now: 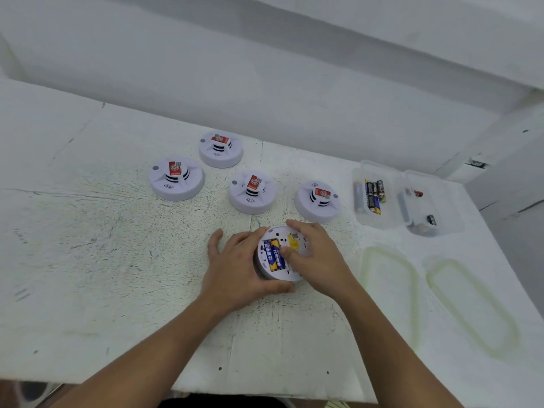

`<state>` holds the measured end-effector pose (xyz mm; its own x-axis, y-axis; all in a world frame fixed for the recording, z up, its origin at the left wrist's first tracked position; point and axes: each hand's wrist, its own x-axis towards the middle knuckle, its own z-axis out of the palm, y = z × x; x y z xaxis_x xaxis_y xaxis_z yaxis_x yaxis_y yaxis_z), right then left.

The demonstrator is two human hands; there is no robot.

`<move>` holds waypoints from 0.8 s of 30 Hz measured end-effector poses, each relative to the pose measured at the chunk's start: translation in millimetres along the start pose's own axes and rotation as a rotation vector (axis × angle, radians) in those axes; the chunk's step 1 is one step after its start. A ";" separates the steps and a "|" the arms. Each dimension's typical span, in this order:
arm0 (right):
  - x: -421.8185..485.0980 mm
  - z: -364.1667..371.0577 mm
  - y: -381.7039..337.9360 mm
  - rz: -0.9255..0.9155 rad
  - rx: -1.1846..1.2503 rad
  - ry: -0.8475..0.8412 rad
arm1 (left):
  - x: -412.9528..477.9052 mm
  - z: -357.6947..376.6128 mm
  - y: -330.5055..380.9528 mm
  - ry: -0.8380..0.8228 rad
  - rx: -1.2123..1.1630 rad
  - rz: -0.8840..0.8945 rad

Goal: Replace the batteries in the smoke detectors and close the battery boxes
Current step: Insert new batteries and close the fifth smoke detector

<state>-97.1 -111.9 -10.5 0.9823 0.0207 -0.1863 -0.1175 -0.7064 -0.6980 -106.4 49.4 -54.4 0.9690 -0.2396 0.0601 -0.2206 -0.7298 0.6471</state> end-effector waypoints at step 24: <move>-5.9 -19.4 43.3 0.062 -0.240 0.222 | -3.6 -2.1 -2.4 -0.050 -0.068 0.039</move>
<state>-105.1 -156.4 -26.2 0.9853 -0.1634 -0.0498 -0.1662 -0.8488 -0.5020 -109.2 53.3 -54.6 0.9525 -0.3005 0.0492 -0.2486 -0.6741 0.6955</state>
